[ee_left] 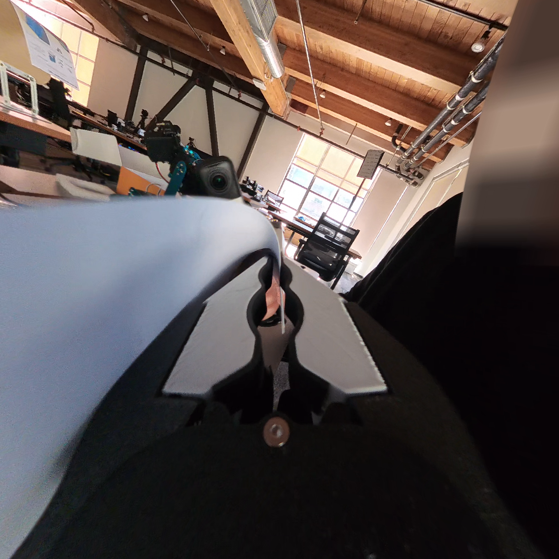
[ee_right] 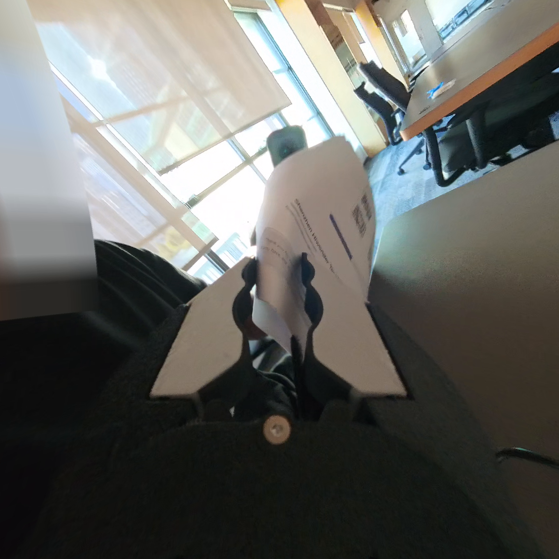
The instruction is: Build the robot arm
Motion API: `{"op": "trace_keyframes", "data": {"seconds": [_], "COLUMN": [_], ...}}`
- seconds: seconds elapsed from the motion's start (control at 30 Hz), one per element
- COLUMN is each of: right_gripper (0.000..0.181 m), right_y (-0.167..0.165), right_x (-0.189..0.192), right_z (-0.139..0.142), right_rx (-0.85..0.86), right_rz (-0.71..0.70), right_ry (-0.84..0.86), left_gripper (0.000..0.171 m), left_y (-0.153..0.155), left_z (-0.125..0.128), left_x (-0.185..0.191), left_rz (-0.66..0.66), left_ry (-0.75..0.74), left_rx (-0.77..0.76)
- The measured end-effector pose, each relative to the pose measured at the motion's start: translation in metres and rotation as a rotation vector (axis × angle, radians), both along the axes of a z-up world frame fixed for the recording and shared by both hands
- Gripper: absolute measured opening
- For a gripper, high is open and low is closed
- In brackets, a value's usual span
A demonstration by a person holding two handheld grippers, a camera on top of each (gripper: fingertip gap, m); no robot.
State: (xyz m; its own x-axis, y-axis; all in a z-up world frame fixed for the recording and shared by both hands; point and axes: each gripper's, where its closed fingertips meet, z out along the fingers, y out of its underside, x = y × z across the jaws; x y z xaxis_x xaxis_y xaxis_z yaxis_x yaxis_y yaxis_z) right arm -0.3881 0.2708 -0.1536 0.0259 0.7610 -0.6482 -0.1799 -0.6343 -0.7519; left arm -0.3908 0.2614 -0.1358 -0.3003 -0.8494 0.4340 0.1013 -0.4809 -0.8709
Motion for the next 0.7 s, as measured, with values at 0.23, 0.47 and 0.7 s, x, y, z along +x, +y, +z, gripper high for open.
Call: {"op": "trace_keyframes", "data": {"seconds": [0.23,0.47,0.7], "right_gripper": [0.023,0.025,0.025], "right_y": [0.009,0.013,0.013], "right_x": [0.011,0.013,0.012], "right_z": [-0.004,-0.002,-0.006], "right_rx": [-0.039,0.043,0.038], "right_rz": [-0.044,-0.138,-0.135], "right_ry": [0.025,-0.057,-0.070], "left_gripper": [0.000,0.008,0.009], "left_y": [0.013,0.019,0.019], "left_z": [-0.008,-0.006,-0.006], "left_x": [0.003,0.005,0.007], "left_rz": [0.110,0.171,0.163], "left_ry": [0.052,0.097,0.083], "left_rx": [0.038,0.012,-0.017]}}
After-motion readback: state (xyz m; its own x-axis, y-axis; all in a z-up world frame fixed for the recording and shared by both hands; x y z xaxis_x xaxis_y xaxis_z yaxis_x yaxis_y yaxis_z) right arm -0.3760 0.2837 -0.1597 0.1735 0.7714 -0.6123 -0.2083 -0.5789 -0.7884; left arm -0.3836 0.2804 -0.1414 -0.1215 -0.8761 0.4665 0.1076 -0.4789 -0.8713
